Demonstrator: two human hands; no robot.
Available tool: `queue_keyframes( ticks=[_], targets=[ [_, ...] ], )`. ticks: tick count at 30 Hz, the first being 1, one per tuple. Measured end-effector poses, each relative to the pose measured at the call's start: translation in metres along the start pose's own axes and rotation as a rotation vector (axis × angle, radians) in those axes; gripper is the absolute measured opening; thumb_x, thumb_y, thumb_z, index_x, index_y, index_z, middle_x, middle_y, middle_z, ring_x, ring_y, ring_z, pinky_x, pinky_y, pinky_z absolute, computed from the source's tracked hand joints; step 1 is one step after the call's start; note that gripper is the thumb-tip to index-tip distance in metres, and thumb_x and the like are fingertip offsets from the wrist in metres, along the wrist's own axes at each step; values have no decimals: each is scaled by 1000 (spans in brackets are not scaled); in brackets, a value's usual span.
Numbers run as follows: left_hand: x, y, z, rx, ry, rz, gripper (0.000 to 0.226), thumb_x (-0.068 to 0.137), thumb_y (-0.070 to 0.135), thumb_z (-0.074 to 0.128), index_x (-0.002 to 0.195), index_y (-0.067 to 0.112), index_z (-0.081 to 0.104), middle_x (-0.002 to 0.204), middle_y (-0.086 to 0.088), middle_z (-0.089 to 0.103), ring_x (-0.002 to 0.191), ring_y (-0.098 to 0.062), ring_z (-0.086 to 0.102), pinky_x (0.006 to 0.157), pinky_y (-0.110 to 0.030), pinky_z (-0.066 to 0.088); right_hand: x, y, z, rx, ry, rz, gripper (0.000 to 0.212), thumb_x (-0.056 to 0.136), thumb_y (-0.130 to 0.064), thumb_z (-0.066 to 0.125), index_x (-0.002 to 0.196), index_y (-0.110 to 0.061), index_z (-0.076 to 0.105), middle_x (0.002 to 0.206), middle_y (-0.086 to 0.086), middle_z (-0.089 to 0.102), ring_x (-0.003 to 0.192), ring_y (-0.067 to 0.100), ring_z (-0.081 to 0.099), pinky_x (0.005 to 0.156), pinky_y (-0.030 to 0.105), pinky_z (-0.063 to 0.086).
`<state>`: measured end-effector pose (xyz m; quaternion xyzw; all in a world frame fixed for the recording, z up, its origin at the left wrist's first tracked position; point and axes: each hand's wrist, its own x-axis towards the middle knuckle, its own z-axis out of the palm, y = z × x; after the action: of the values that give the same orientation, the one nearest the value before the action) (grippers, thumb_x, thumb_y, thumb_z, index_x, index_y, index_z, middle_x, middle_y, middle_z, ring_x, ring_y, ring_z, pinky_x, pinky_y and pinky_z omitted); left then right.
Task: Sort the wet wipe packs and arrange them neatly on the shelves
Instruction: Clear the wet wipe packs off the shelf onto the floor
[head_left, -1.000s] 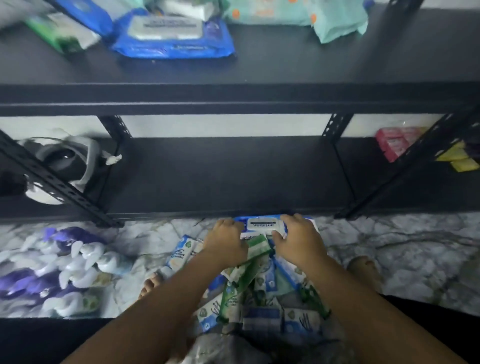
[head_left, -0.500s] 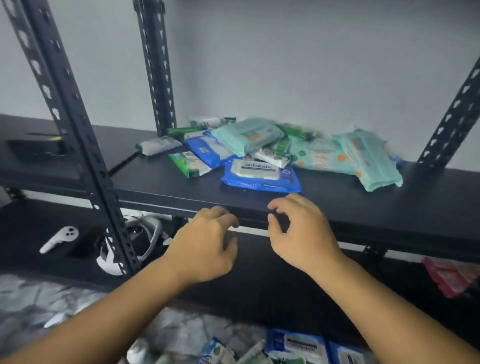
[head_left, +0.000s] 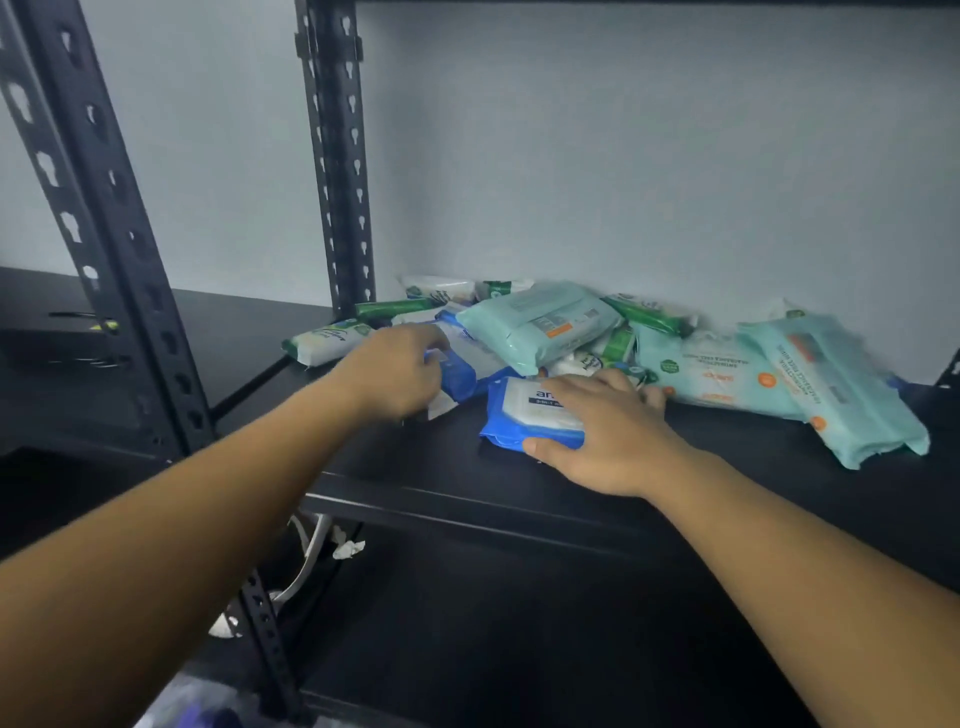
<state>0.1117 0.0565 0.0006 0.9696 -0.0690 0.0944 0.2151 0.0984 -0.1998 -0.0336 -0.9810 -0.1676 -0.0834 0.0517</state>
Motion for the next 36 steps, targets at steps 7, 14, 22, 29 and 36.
queue_keyframes(
  ticks=[7,14,22,29,36],
  targets=[
    [65,-12,2,236,-380,31,82,85,3,42,155,43,28,162,4,32,146,-24,33,119,-38,30,15,3,23,-118,121,128,98,75,-90,25,153,-33,26,152,-16,37,136,20,29,105,52,28],
    [89,-2,6,468,-454,66,96,76,31,58,152,57,5,159,7,17,143,-32,23,114,-57,31,15,3,28,-125,211,310,105,65,-96,24,142,-26,44,135,-4,51,129,23,40,103,45,30],
    [100,12,15,637,-461,77,94,81,22,53,156,44,1,157,-1,12,147,-33,14,113,-57,34,16,3,27,-132,274,364,96,62,-95,27,121,-25,57,118,-3,57,118,22,45,99,43,32],
    [100,-5,10,446,-463,126,96,71,14,50,149,59,17,142,5,21,139,-29,19,110,-55,37,17,3,25,-116,270,368,87,67,-93,36,118,-25,56,120,-4,56,120,22,42,99,44,31],
    [107,-6,6,465,-429,117,97,62,26,74,144,50,28,125,7,59,111,-23,55,98,-38,43,18,8,26,-34,211,351,90,64,-89,38,132,-32,49,131,-4,49,128,22,34,98,45,28]
  ],
)
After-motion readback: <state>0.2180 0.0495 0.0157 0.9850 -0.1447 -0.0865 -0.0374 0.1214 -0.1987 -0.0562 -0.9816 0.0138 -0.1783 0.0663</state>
